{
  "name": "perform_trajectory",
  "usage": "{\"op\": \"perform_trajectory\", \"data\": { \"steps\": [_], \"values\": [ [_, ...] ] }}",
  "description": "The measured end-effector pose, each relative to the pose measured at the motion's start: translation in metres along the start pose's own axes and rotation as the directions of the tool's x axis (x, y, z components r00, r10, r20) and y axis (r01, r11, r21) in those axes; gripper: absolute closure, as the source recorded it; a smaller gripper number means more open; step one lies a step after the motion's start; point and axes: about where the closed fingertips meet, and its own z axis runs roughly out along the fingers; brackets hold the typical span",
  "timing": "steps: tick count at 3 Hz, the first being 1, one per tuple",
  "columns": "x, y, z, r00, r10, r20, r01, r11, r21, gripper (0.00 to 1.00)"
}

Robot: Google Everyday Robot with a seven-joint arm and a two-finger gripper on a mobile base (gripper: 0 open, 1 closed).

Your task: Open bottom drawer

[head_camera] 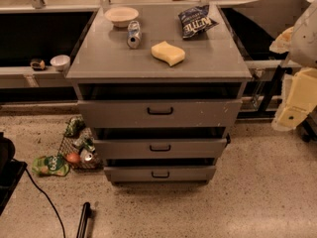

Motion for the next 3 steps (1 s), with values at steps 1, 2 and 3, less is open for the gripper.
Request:
{"op": "perform_trajectory", "data": {
  "steps": [1, 2, 3],
  "values": [
    [0.0, 0.0, 0.0, 1.0, 0.0, 0.0, 0.0, 1.0, 0.0, 0.0],
    [-0.008, 0.004, 0.032, 0.999, -0.032, 0.023, 0.032, 0.9995, -0.005, 0.0],
    [-0.021, 0.029, 0.095, 0.994, -0.074, 0.081, 0.077, 0.9966, -0.031, 0.0]
  ]
}}
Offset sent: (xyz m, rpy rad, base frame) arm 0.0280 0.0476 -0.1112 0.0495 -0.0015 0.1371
